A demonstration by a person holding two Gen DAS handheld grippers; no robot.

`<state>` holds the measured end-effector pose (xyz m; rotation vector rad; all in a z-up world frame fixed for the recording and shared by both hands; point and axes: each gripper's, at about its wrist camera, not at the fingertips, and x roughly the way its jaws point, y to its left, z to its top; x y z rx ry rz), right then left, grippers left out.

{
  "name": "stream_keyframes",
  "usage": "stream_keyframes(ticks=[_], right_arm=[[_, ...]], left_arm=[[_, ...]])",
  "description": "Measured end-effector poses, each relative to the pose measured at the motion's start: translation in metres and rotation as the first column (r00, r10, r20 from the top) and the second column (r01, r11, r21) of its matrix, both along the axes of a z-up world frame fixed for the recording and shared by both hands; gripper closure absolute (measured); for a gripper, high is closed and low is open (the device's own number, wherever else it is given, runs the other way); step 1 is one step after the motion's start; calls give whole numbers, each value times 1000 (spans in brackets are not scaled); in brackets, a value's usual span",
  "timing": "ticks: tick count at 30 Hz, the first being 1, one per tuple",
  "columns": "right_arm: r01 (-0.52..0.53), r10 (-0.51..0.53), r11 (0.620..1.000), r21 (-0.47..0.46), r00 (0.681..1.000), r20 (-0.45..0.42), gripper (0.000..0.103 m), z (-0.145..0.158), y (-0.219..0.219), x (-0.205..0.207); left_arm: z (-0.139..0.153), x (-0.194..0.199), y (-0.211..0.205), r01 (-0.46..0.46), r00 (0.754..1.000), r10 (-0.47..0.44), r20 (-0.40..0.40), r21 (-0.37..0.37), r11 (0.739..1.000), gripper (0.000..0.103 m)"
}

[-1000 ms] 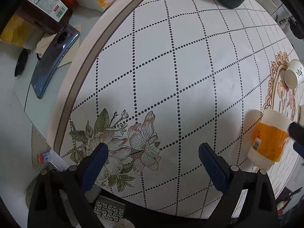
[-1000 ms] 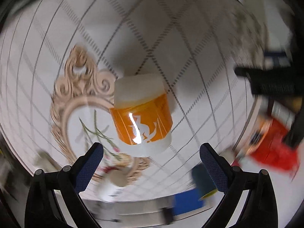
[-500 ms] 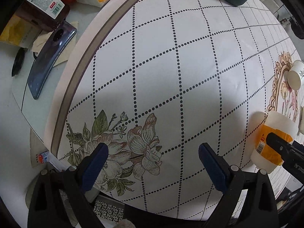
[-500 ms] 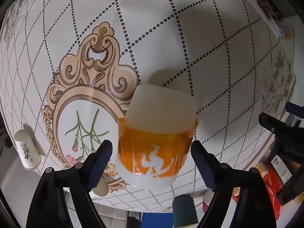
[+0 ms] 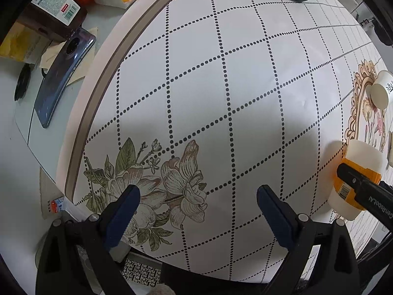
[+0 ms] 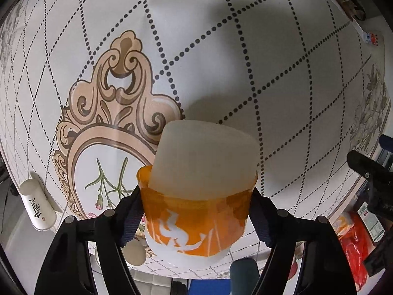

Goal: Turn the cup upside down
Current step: 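Rotate the held cup with the right gripper until its opening faces down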

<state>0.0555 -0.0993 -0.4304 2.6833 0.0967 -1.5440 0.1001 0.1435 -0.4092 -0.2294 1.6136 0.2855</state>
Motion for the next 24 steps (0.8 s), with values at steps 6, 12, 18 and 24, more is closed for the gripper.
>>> stream_keyframes(ticks=[6, 12, 18, 24], right_arm=[[32, -32, 1000, 0, 999, -4, 26, -6, 6, 8], [85, -84, 996, 10, 996, -15, 27, -8, 23, 5], [233, -232, 972, 23, 972, -42, 27, -7, 45, 1], [433, -427, 898, 77, 900, -86, 28, -2, 70, 9]], left_arm=[[-3, -5, -1, -10, 1000, 10, -5, 0, 1000, 6], [1, -9, -3, -11, 1000, 11, 1, 0, 1000, 6], [5, -8, -4, -6, 1000, 6, 5, 6, 1000, 6], [9, -9, -8, 11, 1000, -11, 7, 17, 1000, 6]])
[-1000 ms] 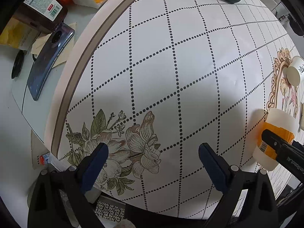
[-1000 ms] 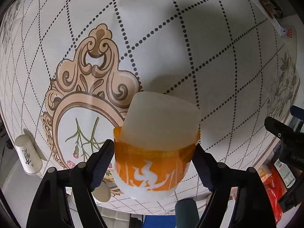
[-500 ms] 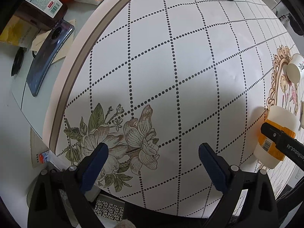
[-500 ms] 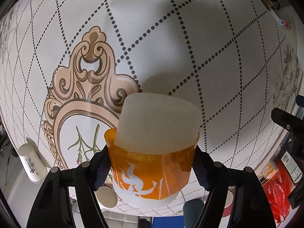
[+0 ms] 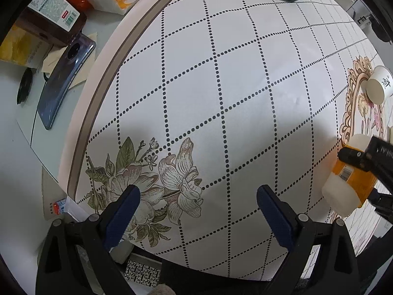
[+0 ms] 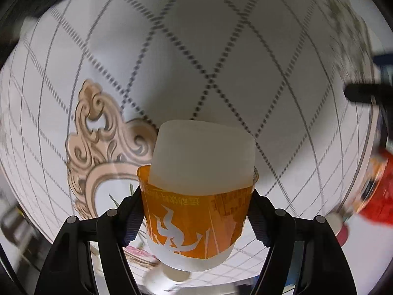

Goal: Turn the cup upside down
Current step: 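Rotate the held cup with the right gripper until its opening faces down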

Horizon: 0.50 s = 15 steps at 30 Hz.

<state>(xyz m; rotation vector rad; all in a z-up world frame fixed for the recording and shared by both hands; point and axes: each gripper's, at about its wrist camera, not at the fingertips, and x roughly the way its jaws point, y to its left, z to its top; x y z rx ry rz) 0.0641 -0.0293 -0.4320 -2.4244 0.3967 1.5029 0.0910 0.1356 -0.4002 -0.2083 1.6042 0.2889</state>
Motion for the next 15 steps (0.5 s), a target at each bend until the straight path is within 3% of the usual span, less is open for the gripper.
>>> stream_keyframes(ticks=[4, 8, 11, 15], right_arm=[[160, -159, 986, 35, 987, -21, 28, 3, 12, 4], [371, -368, 926, 69, 928, -50, 28, 6, 22, 10], [540, -534, 836, 96, 841, -81, 28, 10, 28, 19], [742, -732, 661, 109, 670, -121, 28, 14, 31, 36]], left_arm=[[3, 1, -7, 12, 1000, -12, 3, 10, 1000, 6], [8, 5, -15, 35, 999, -36, 7, 21, 999, 6], [12, 8, -23, 60, 998, -61, 11, 31, 998, 6], [17, 11, -36, 98, 995, -99, 17, 38, 994, 6]])
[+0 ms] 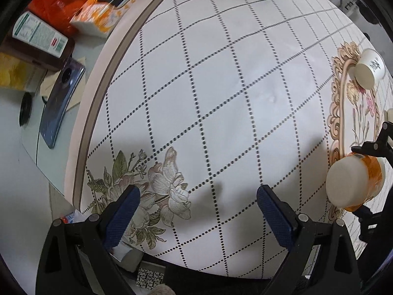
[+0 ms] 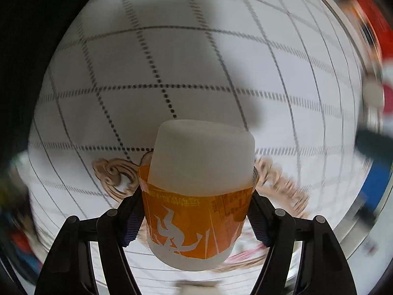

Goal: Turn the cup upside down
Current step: 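Rotate the held cup with the right gripper until its opening faces down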

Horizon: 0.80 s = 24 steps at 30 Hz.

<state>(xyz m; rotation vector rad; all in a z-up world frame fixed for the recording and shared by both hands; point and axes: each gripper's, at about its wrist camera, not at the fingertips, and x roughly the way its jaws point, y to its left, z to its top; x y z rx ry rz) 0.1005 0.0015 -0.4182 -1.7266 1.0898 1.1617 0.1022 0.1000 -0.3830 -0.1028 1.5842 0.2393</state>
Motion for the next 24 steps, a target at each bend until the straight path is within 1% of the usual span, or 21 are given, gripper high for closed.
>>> stream_keyframes(ticks=[1, 3, 4, 5, 7, 8, 10, 11, 12, 13, 14, 15, 17, 19, 20, 21, 22, 24], right_arm=[[84, -83, 996, 11, 996, -9, 28, 1, -1, 5], [216, -215, 976, 22, 976, -27, 28, 2, -4, 12], [284, -283, 959, 25, 958, -40, 28, 3, -5, 16], [361, -359, 932, 29, 932, -53, 28, 4, -9, 20], [509, -505, 860, 30, 859, -83, 28, 7, -16, 30], [586, -581, 810, 26, 808, -96, 28, 8, -20, 36], [687, -681, 727, 15, 722, -122, 28, 8, -27, 44], [736, -728, 677, 8, 672, -135, 28, 8, -31, 48], [777, -768, 629, -1, 622, -153, 28, 9, -37, 56], [822, -810, 570, -11, 559, -179, 28, 9, -41, 60], [843, -829, 538, -16, 526, -193, 28, 9, -45, 62], [866, -850, 499, -19, 485, -205, 28, 10, -49, 65], [909, -887, 415, -38, 395, -240, 28, 9, -57, 70], [933, -909, 355, -50, 333, -253, 28, 10, -66, 80], [941, -916, 332, -57, 308, -257, 28, 9, -70, 82], [950, -925, 303, -70, 276, -262, 28, 11, -79, 92], [958, -934, 273, -84, 243, -263, 28, 9, -80, 92], [968, -946, 230, -101, 198, -257, 28, 6, -86, 88]], left_arm=[[1, 1, -3, 10, 1000, -10, 2, 3, 1000, 6], [5, 2, -10, 31, 1000, -31, 5, 7, 999, 6], [6, 2, -13, 40, 999, -40, 6, 6, 999, 6], [6, 4, -16, 46, 999, -46, 7, 7, 999, 6], [8, 4, -21, 60, 998, -60, 9, 11, 998, 6], [8, 4, -24, 65, 998, -65, 9, 12, 998, 6], [10, 6, -34, 74, 997, -74, 9, 12, 997, 6], [11, 9, -36, 79, 997, -79, 8, 13, 997, 6], [11, 9, -38, 83, 996, -83, 9, 13, 996, 6], [12, 9, -40, 87, 996, -87, 9, 13, 996, 6], [13, 7, -45, 90, 996, -91, 9, 13, 996, 6], [14, 7, -47, 94, 996, -94, 9, 13, 996, 6], [14, 6, -53, 99, 995, -99, 10, 15, 995, 6], [15, 8, -58, 104, 995, -104, 11, 15, 995, 6], [15, 8, -60, 106, 994, -106, 12, 16, 994, 6], [16, 5, -59, 106, 994, -107, 13, 16, 994, 6], [15, 5, -55, 106, 994, -106, 13, 15, 994, 6], [15, 4, -54, 106, 994, -106, 13, 15, 994, 6]])
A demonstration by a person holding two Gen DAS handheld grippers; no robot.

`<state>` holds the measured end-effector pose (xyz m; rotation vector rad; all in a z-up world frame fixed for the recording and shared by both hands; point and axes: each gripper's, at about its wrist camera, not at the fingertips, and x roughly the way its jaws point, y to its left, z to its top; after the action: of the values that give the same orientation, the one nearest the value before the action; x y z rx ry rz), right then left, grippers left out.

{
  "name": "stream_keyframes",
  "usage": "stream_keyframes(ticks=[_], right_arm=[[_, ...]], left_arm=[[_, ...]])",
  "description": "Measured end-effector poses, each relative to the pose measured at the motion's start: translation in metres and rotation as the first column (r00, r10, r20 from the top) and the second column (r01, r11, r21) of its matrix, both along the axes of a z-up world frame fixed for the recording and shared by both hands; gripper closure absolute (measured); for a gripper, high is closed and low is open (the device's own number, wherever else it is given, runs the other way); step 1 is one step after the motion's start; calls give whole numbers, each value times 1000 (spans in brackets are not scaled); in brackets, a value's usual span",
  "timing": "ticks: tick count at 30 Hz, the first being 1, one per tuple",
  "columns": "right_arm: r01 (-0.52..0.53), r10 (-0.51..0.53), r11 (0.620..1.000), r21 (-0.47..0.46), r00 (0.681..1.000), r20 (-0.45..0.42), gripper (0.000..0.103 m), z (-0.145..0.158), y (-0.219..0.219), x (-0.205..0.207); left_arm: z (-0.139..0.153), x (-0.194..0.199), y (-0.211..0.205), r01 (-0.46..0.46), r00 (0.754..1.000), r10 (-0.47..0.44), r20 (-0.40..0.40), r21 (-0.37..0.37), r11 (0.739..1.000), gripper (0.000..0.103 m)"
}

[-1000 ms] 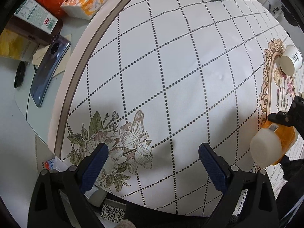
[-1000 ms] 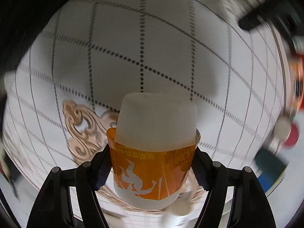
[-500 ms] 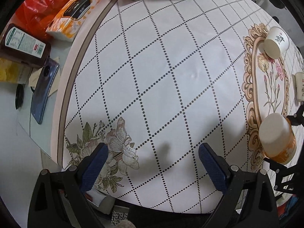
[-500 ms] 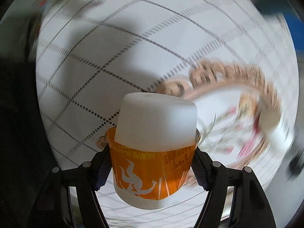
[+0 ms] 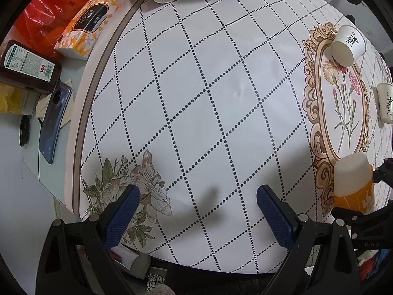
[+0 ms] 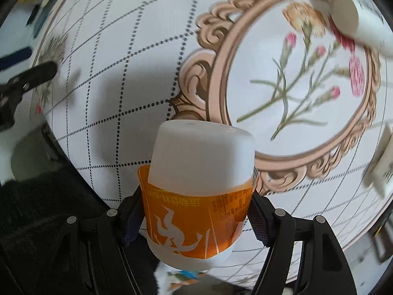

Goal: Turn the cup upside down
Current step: 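Rotate the held cup with the right gripper until its opening faces down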

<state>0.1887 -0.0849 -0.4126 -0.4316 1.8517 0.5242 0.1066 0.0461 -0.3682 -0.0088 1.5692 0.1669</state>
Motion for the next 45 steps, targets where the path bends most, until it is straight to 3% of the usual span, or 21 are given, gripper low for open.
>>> stream_keyframes(ticks=[5, 8, 11, 20, 22, 25, 34, 42, 45], right_arm=[[105, -105, 994, -6, 994, -13, 28, -8, -3, -2], [186, -186, 983, 3, 982, -29, 28, 4, -15, 30], [252, -252, 968, -4, 966, -53, 27, 1, -23, 36], [246, -247, 969, -26, 967, -60, 26, -13, -19, 29], [237, -239, 971, -34, 969, -67, 25, -31, -17, 25], [267, -270, 963, -42, 957, -108, 9, -38, -16, 27], [325, -325, 946, -18, 941, -91, 9, -23, -13, 43], [362, -364, 931, -40, 924, -120, 10, -38, -9, 49], [372, -374, 927, -43, 918, -130, 15, -44, -7, 49]], left_arm=[[1, 0, -1, -1, 1000, 1, 0, 0, 1000, 6], [1, -3, -1, -2, 1000, 2, -2, -1, 1000, 6], [1, -5, -1, -2, 1000, 2, -2, -1, 1000, 6], [-1, -13, -1, 3, 1000, -3, -5, -1, 1000, 6], [-3, -14, 1, 2, 1000, -2, -4, -12, 1000, 6], [-6, -13, -1, 11, 1000, -11, 1, -32, 999, 6], [-10, -18, -12, 34, 999, -34, -5, -42, 999, 6], [-15, -16, -13, 47, 999, -48, -25, -40, 998, 6], [-14, -15, -12, 50, 998, -52, -32, -41, 998, 6]])
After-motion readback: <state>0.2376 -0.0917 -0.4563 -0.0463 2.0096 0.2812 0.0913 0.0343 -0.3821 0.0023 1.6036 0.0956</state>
